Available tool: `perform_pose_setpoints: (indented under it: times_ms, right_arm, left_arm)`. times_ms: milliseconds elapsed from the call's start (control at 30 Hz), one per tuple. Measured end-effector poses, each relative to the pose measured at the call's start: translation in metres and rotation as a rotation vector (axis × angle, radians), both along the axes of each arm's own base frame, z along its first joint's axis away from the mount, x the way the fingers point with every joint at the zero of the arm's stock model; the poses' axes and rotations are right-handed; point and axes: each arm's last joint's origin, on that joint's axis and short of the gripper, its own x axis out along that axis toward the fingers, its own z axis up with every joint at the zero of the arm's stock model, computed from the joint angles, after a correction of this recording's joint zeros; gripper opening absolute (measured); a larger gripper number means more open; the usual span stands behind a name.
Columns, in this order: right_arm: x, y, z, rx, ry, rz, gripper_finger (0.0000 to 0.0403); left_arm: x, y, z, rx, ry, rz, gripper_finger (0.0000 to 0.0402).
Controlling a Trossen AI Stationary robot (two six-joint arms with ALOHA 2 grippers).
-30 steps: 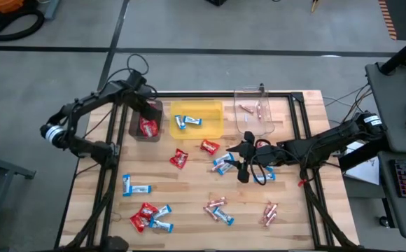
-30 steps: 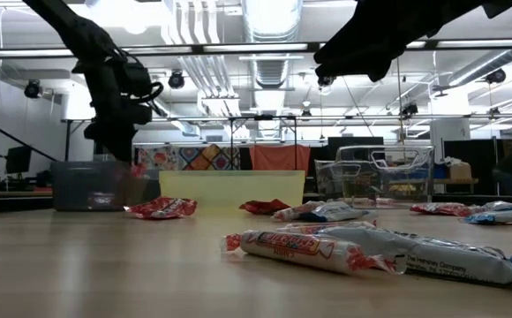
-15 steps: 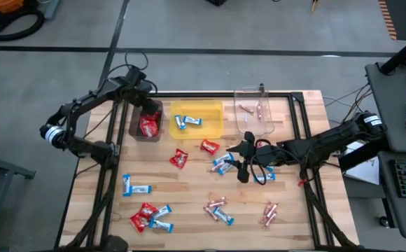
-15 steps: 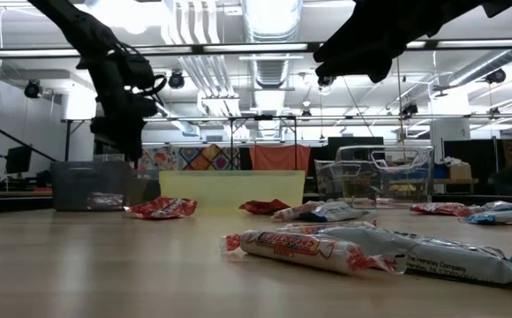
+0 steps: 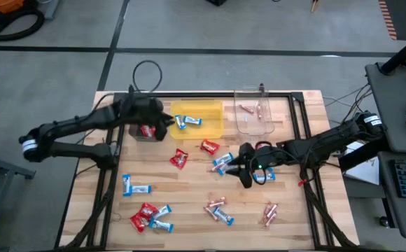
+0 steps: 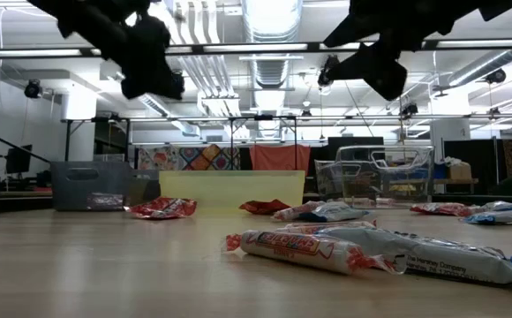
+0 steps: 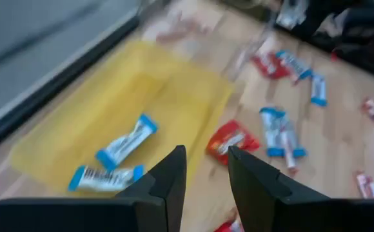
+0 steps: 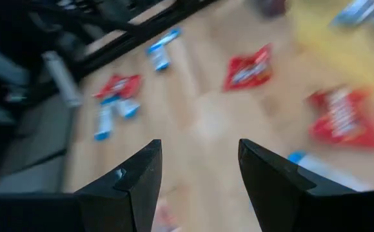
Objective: Sort candy
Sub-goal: Put the white candy into the yellow bin
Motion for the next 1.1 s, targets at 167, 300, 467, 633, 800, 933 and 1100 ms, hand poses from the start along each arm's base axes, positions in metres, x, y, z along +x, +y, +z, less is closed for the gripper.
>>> perform_pose_setpoints:
  times_ms: [167, 300, 467, 633, 800, 933, 1100]
  right_arm:
    - [-0.006, 0.005, -0.008, 0.226, 0.145, 0.044, 0.0194]
    - [-0.018, 0.007, -0.018, 0.315, 0.391, -0.011, 0.0194]
    - [-0.033, 0.012, -0.012, 0.265, 0.636, 0.009, 0.0194]
    - [-0.049, 0.011, -0.007, 0.023, 0.786, 0.152, 0.0194]
    - [-0.059, 0.013, -0.017, -0.079, 0.842, 0.253, 0.0194]
    - [-0.059, 0.014, -0.027, -0.131, 0.870, 0.274, 0.0194]
    - [-0.051, 0.017, -0.047, -0.178, 0.958, 0.287, 0.0194]
  left_arm:
    - [0.000, -0.043, 0.003, 0.109, -0.091, -0.033, 0.0098]
    - [0.002, -0.065, 0.001, 0.166, -0.151, -0.062, 0.0098]
    - [0.005, -0.077, 0.000, 0.185, -0.169, -0.081, 0.0098]
    - [0.011, -0.077, 0.000, 0.189, -0.199, -0.074, 0.0098]
    - [0.021, -0.078, 0.002, 0.182, -0.262, -0.079, 0.0098]
    - [0.034, -0.079, -0.002, 0.170, -0.295, -0.109, 0.0098]
    - [0.048, -0.079, -0.009, 0.178, -0.303, -0.118, 0.0097]
